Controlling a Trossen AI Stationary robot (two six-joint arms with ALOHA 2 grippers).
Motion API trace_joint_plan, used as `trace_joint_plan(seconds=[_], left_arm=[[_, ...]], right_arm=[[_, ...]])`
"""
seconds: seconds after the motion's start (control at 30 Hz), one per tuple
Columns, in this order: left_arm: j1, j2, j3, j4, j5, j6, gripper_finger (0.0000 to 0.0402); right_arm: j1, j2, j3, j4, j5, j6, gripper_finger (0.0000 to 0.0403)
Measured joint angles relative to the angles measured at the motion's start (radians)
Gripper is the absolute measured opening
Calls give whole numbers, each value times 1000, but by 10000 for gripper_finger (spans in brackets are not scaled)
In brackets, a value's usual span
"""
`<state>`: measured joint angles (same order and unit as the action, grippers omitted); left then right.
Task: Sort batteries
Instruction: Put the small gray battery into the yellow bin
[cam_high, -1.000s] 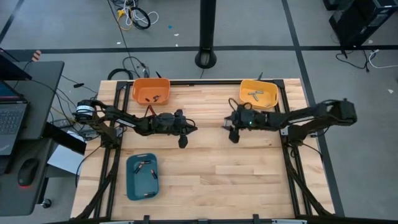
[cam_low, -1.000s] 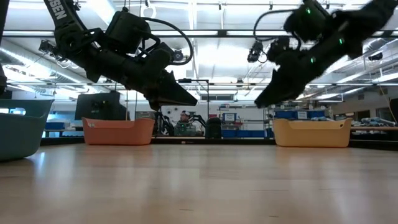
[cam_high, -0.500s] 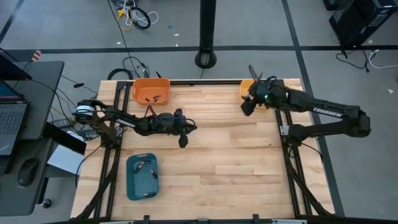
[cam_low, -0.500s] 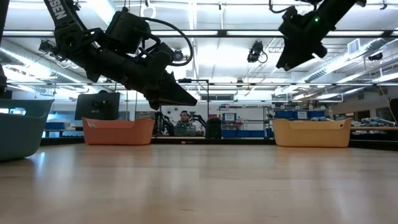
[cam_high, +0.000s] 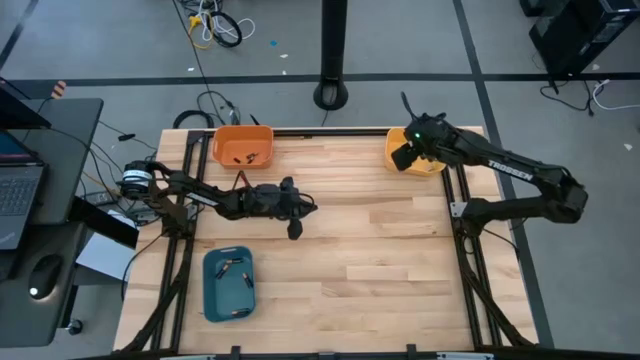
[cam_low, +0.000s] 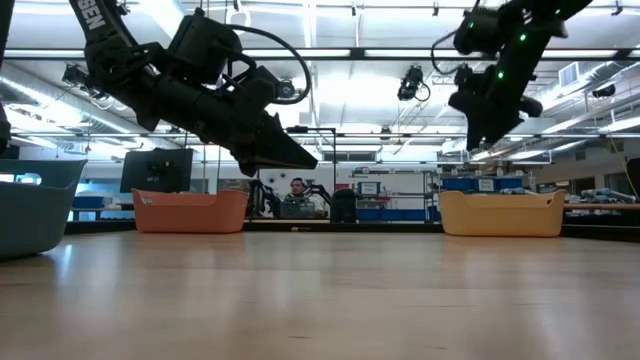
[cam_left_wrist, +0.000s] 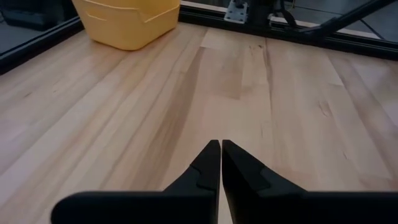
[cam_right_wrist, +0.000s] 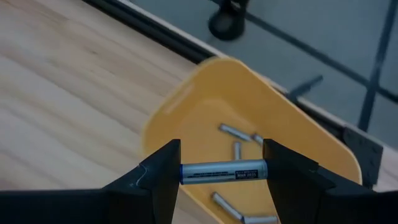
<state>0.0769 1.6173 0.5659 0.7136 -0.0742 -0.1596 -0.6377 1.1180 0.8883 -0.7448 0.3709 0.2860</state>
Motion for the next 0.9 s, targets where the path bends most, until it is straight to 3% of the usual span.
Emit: trace_joint_plan(seconds=[0.9], left_arm=[[0, 0, 0, -1, -2, 43, 23]], right_arm=[[-217, 432, 0, 112, -115, 35, 211]])
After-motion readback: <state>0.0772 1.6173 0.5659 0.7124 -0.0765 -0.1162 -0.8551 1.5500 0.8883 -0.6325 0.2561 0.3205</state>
